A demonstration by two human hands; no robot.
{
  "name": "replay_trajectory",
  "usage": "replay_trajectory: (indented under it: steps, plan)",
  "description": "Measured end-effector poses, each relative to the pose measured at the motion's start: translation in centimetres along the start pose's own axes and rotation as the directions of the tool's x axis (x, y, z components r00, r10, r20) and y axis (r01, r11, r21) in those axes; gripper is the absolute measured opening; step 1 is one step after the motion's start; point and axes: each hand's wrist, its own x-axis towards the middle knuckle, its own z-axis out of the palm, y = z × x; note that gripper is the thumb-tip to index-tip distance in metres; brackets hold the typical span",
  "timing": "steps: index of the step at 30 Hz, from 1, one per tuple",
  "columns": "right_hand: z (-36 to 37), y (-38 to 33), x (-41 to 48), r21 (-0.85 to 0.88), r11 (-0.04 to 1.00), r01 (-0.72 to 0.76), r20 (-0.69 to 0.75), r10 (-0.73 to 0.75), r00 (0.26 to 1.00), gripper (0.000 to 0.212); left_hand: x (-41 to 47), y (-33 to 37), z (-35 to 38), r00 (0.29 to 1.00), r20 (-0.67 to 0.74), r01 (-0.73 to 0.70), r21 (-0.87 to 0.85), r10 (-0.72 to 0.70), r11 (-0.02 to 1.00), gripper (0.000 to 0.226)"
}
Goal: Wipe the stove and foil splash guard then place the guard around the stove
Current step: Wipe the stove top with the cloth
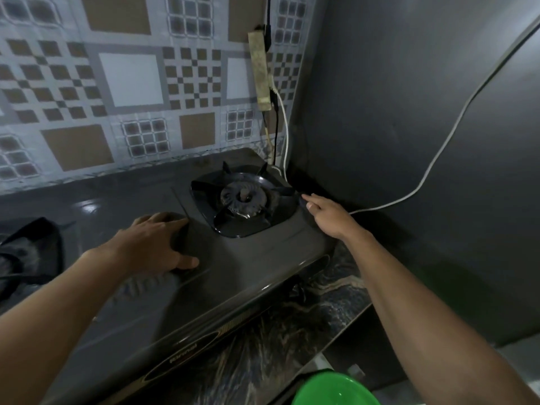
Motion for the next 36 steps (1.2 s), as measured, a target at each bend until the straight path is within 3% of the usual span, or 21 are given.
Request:
replay_trajectory:
  steps: [6, 15, 20, 26, 30, 36]
  plan:
    - [-0.4, -1.0, 5.7, 0.242, 0.970, 0.001, 0.115, -0.030, 0.993, 0.039, 0.6, -0.1, -0.2, 1.000, -0.014, -0.002, -0.027, 0.001, 1.000, 0.122]
    - [0.0, -4.7, 14.4, 0.243, 0.970, 0.012, 0.229, -0.069, 0.971, 0.040, -0.7, 1.4, -1.0, 0.995, -0.040, 0.089, -0.024, -0.090, 0.996, 0.111]
    - [0.4, -7.0, 18.7, 0.159, 0.986, 0.052, 0.254, -0.092, 0.963, 0.039, -0.8, 1.7, -1.2, 0.993, -0.057, 0.101, -0.024, -0.102, 0.995, 0.112]
    - [0.6, -10.5, 22.2, -0.076, 0.993, 0.087, 0.311, -0.059, 0.949, 0.042, -0.4, 1.1, -0.7, 0.993, -0.048, 0.108, -0.046, -0.110, 0.993, 0.115]
    - [0.9, -14.0, 22.2, -0.267, 0.958, 0.101, 0.331, -0.007, 0.943, 0.049, -0.3, 1.0, -0.7, 0.993, -0.040, 0.106, -0.033, -0.107, 0.994, 0.116]
    - [2.7, -18.9, 21.7, -0.488, 0.826, 0.284, 0.475, -0.022, 0.880, 0.053, -0.6, 1.0, -0.8, 0.995, -0.046, 0.089, -0.059, -0.092, 0.994, 0.113]
